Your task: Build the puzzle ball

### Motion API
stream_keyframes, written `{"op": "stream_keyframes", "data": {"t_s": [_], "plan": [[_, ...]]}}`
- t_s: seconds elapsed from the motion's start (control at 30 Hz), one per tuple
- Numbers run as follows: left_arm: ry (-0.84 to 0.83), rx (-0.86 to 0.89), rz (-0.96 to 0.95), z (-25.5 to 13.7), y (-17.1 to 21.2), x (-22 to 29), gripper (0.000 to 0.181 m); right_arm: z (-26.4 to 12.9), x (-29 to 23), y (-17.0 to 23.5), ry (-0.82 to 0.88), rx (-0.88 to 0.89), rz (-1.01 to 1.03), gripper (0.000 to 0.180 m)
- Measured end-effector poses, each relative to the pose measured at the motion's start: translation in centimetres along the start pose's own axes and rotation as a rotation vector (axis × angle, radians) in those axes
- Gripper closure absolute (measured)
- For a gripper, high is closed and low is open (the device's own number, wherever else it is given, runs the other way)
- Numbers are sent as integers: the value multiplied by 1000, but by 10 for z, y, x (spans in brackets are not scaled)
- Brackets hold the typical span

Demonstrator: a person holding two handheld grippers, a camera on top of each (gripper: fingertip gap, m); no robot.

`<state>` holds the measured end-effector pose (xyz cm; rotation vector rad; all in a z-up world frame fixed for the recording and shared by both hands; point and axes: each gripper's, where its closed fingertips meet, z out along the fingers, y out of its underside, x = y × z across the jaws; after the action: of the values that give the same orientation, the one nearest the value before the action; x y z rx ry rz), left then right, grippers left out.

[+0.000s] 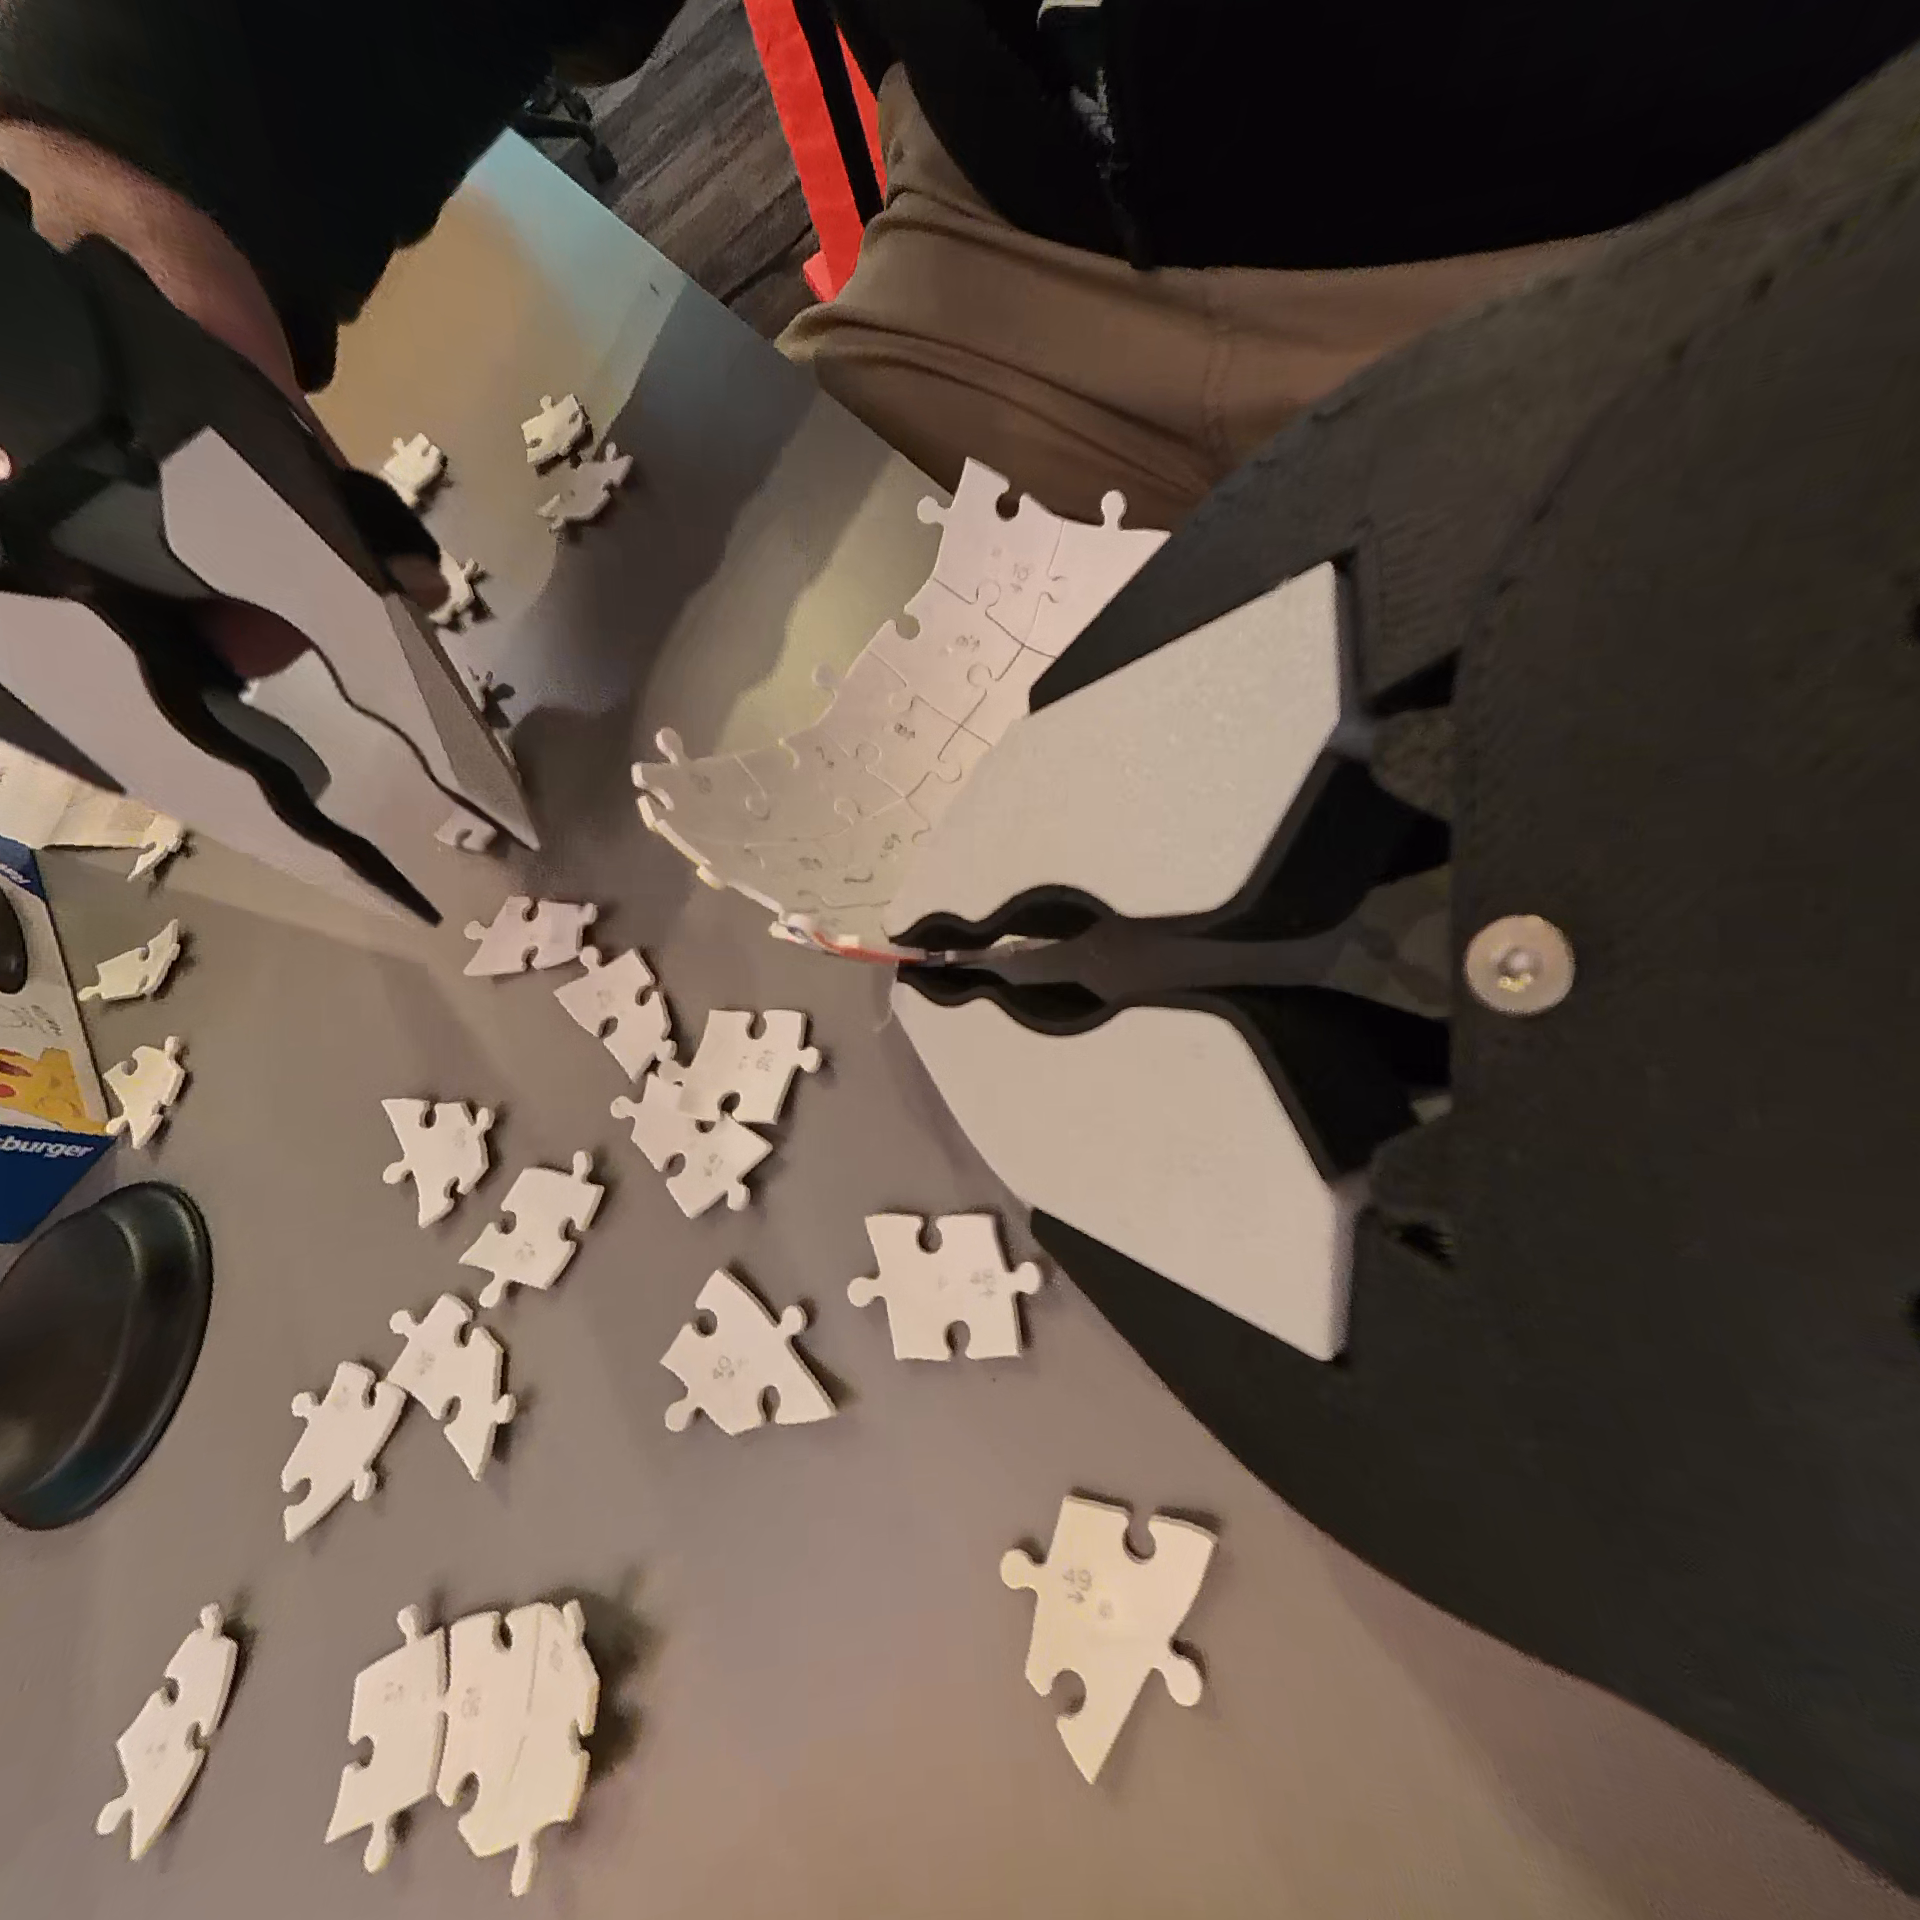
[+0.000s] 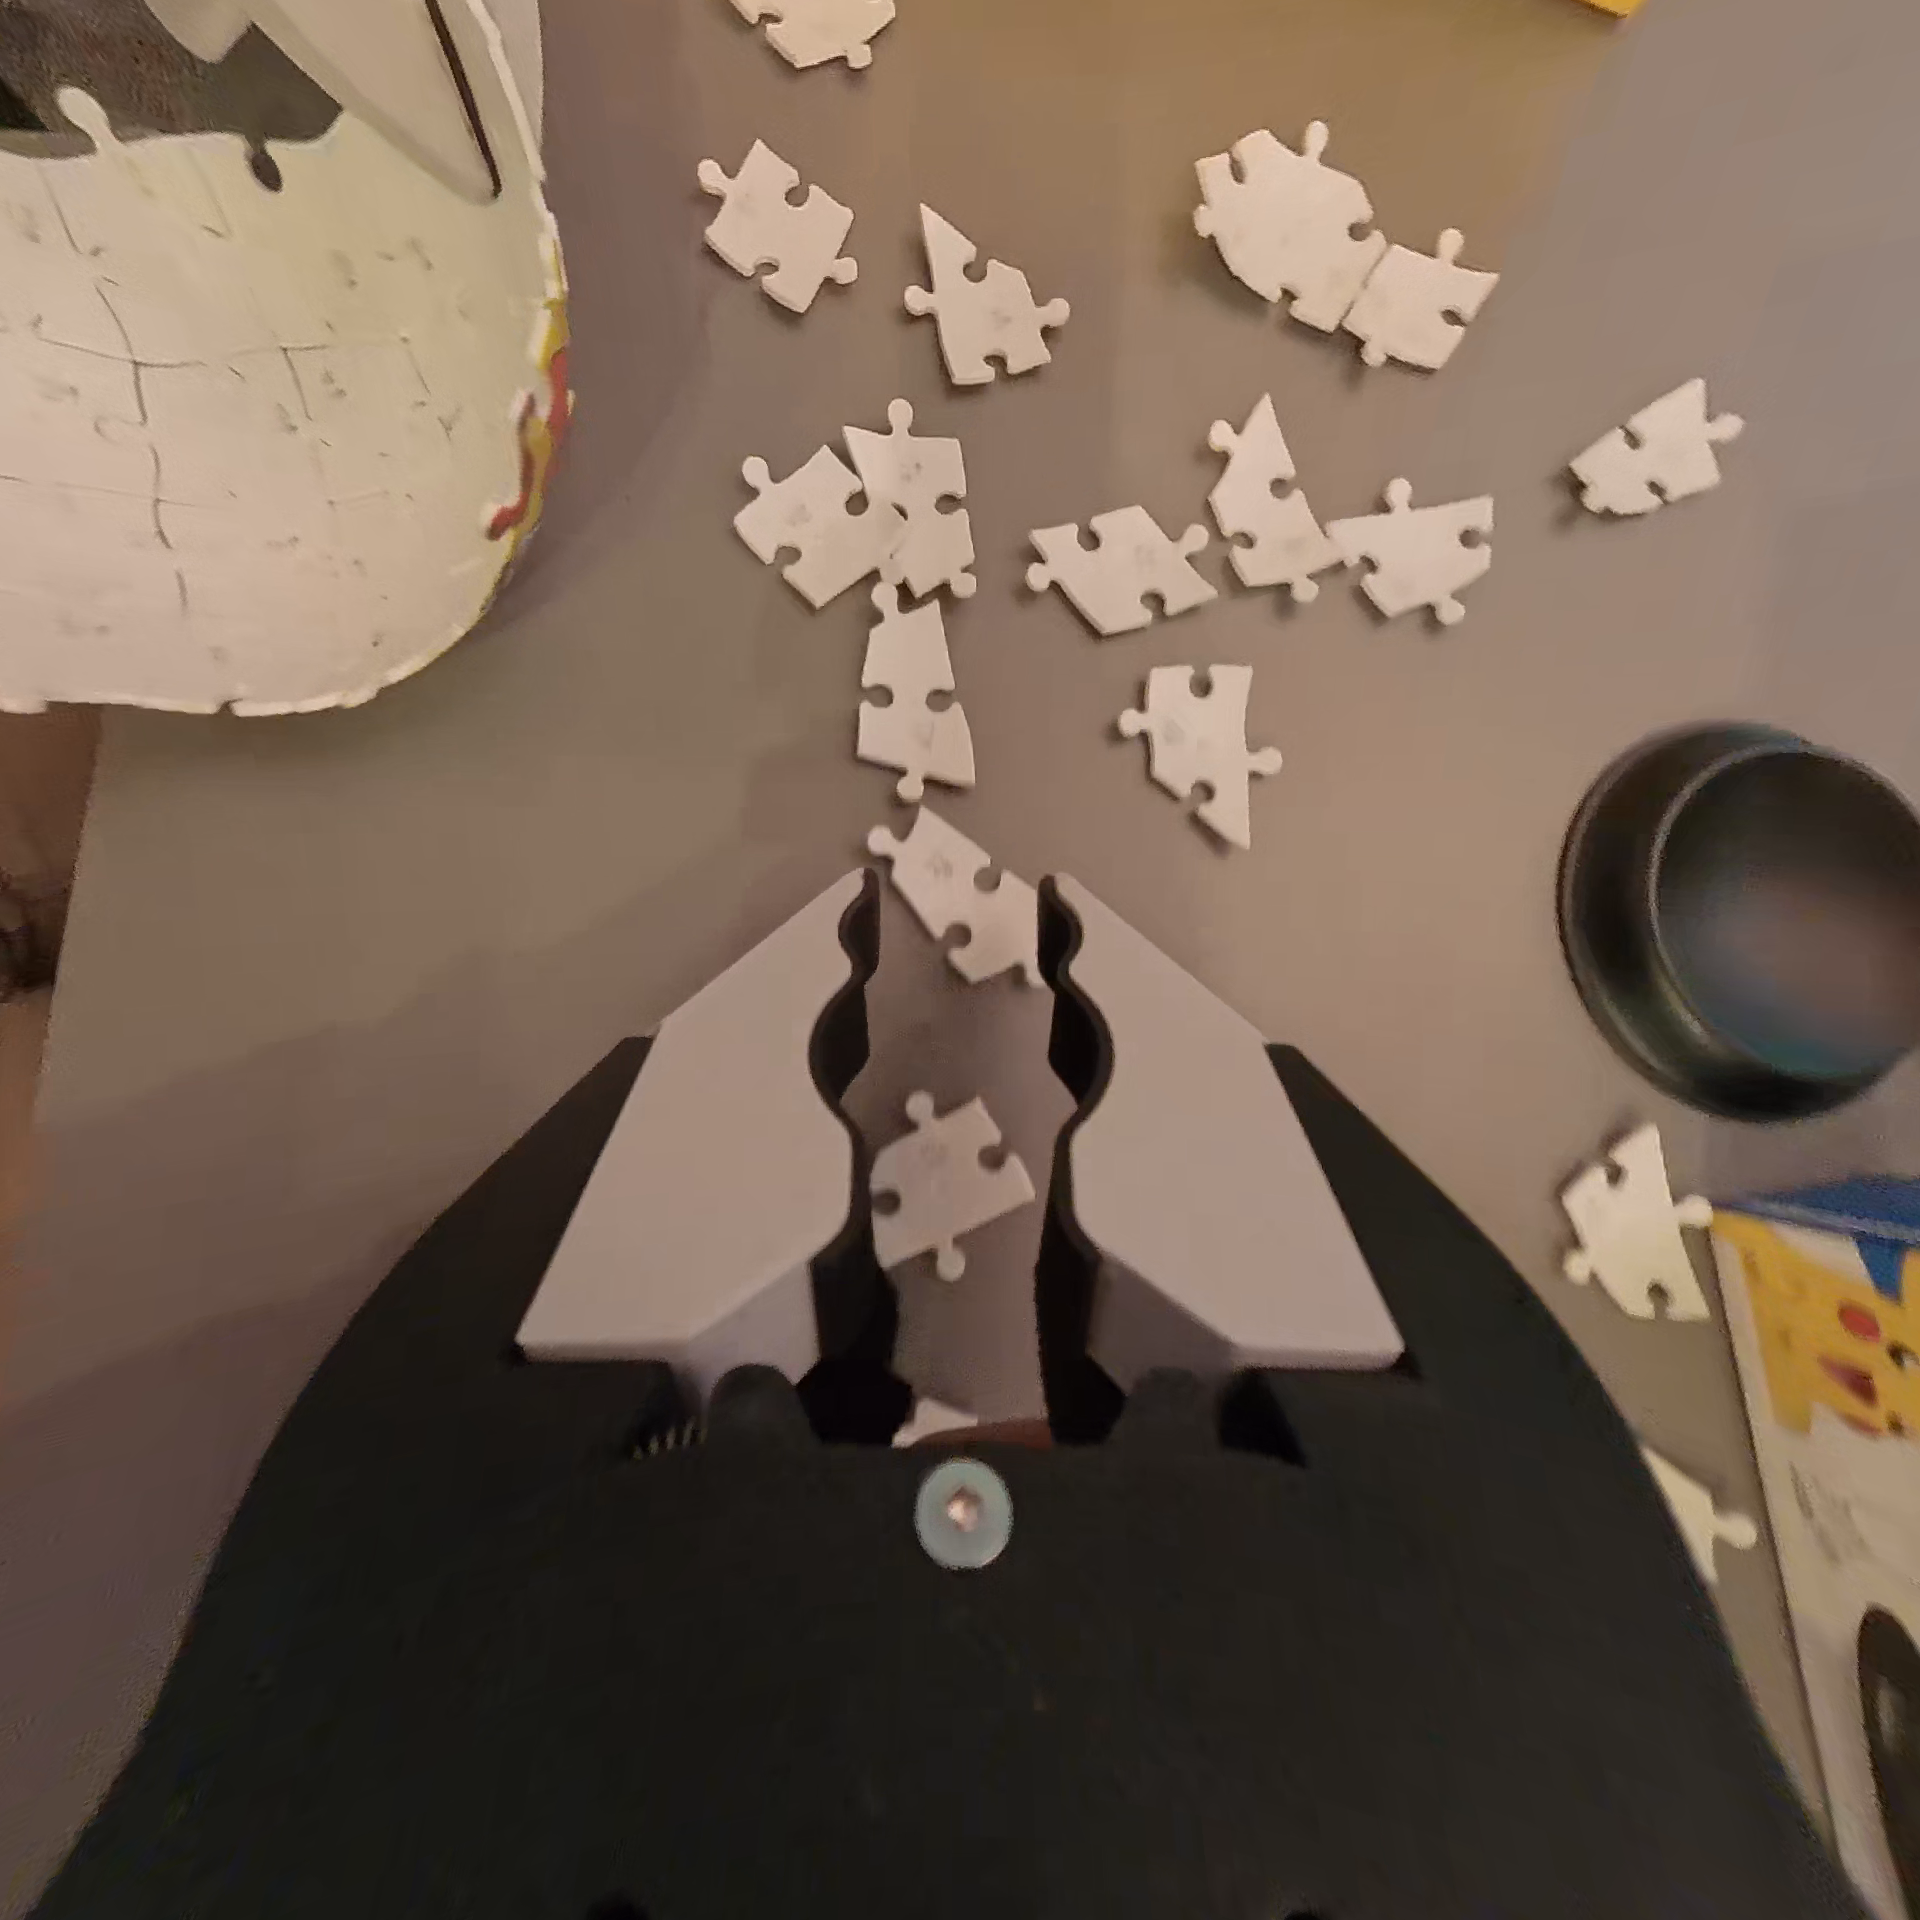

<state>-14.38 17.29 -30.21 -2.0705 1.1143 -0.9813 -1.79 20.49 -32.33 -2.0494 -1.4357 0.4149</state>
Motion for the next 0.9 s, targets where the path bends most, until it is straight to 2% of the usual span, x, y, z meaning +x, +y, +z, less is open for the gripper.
{"op": "stream_keyframes", "data": {"t_s": [0.13,0.33,0.67,0.9], "plan": [[-11,3,-8,-6,3,-4,178,18,1,3,-33,-88,-8,153],[-29,7,-20,-16,7,-10,178,11,-8,13,-72,-204,106,151],[-35,-2,-15,-19,9,-10,178,8,-30,12,-77,-232,185,157],[-40,-3,-16,-21,10,-11,178,7,-10,-4,17,-165,193,152]]}}
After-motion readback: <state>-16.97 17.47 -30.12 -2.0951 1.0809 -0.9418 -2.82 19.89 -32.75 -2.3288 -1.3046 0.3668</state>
